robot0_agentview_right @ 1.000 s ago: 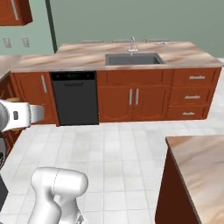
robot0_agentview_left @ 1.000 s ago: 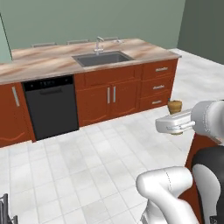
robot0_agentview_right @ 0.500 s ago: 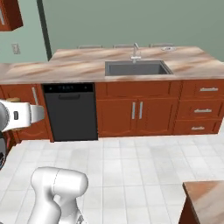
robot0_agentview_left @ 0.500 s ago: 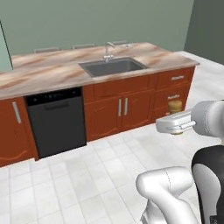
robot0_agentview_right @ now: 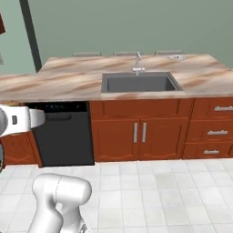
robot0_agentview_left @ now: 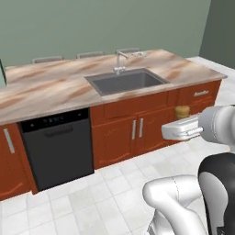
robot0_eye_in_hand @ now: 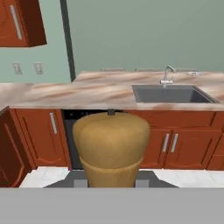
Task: Retrieve the shaker from the cabinet and place it next the steak on a plate on the dining table.
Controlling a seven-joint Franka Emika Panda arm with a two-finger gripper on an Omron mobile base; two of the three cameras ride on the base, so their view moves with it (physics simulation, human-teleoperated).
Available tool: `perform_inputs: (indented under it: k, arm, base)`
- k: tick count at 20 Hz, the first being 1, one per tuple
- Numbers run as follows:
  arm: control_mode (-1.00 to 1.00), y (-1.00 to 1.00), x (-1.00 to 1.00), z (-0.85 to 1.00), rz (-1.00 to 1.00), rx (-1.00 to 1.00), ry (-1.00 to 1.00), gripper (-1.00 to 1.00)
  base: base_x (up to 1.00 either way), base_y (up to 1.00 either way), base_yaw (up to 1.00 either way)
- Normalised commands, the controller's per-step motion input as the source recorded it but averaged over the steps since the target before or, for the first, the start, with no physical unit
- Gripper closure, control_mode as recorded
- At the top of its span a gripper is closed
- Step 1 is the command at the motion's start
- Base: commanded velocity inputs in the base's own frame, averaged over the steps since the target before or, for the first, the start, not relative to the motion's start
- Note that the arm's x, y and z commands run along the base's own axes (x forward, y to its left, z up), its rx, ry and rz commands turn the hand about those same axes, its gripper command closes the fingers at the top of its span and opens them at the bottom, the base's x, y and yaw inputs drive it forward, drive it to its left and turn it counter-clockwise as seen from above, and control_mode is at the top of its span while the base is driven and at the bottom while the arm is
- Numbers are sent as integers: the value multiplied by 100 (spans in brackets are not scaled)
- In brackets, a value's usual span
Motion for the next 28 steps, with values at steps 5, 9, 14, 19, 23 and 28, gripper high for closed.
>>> perform_inputs:
  k: [5, 9, 14, 19, 23, 28]
  arm:
    - [100, 0, 0, 0, 0, 0, 0, 100]
    - [100, 0, 0, 0, 0, 0, 0, 100]
    - [100, 0, 0, 0, 0, 0, 0, 100]
    - [100, 0, 0, 0, 0, 0, 0, 100]
    - [100, 0, 0, 0, 0, 0, 0, 100]
    - [100, 0, 0, 0, 0, 0, 0, 100]
  base:
    - [100, -74, 0]
    - [100, -99, 0]
    - [100, -100, 5]
    - [93, -100, 24]
    - [57, -100, 32]
    - [9, -100, 18]
